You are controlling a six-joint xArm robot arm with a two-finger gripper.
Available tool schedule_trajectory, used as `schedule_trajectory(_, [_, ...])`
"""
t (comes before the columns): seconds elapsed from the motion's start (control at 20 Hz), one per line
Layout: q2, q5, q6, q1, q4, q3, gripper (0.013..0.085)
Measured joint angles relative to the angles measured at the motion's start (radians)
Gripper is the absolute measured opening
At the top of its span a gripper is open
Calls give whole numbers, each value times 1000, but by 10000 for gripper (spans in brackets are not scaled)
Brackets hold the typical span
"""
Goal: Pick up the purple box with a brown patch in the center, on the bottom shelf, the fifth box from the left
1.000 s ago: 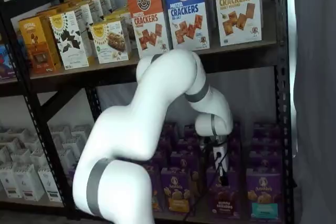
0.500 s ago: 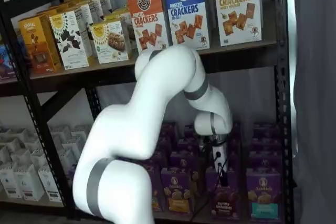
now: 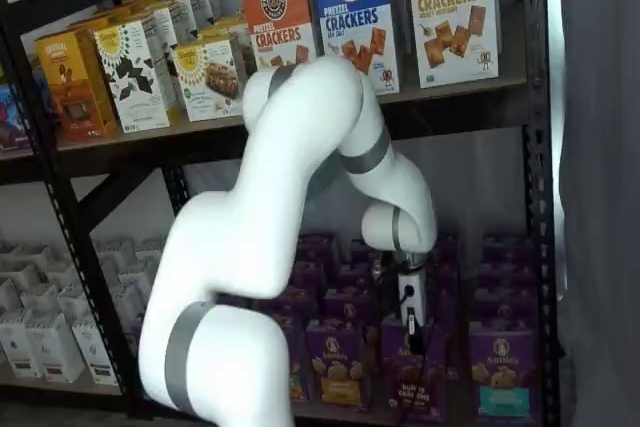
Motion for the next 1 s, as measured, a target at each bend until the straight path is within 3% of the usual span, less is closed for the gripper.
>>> schedule_trajectory(0.4, [-122, -22, -27, 11, 41, 166, 290])
schedule_trajectory(0.6, [-187, -28, -17, 27, 46, 253, 290])
schedule_trajectory(1.0, [-311, -44, -48, 51, 105, 403, 290])
